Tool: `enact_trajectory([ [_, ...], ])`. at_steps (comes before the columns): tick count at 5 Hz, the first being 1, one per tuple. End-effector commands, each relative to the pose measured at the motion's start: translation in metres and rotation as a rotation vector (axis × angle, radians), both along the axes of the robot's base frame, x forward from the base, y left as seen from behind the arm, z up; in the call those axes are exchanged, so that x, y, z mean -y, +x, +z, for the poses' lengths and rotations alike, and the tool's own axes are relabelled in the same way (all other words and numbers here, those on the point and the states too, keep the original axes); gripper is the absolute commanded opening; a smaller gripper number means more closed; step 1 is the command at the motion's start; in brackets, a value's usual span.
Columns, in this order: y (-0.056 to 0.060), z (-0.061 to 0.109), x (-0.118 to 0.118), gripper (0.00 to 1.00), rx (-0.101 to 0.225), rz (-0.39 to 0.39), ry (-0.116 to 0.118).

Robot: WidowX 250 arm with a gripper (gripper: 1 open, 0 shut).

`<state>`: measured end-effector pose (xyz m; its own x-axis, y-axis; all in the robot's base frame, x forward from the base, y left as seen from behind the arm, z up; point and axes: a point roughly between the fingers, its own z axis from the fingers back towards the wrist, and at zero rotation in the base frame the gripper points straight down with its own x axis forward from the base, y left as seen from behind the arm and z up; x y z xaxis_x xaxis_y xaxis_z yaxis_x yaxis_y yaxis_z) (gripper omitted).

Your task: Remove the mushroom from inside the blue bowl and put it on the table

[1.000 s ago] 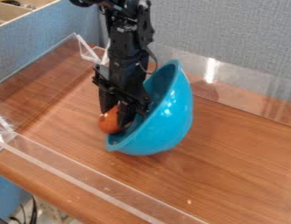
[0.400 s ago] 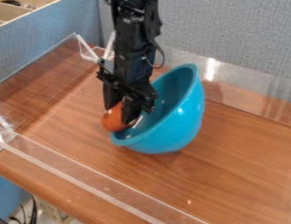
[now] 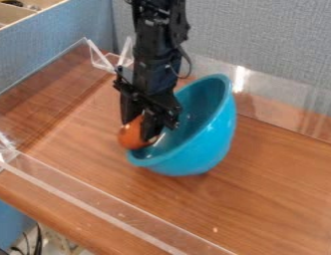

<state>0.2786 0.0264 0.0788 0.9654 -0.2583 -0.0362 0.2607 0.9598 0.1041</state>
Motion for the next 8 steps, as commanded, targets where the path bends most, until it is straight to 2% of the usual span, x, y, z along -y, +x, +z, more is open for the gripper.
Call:
enact_trajectory([
  [1, 0.010, 0.027, 0.006, 0.00, 0.097, -0.019, 0.008],
  [3, 0.010, 0.029, 0.014, 0.00, 0.093, -0.042, 0.018],
  [8, 0.014, 0.029, 0.035, 0.00, 0.068, -0.119, 0.062],
])
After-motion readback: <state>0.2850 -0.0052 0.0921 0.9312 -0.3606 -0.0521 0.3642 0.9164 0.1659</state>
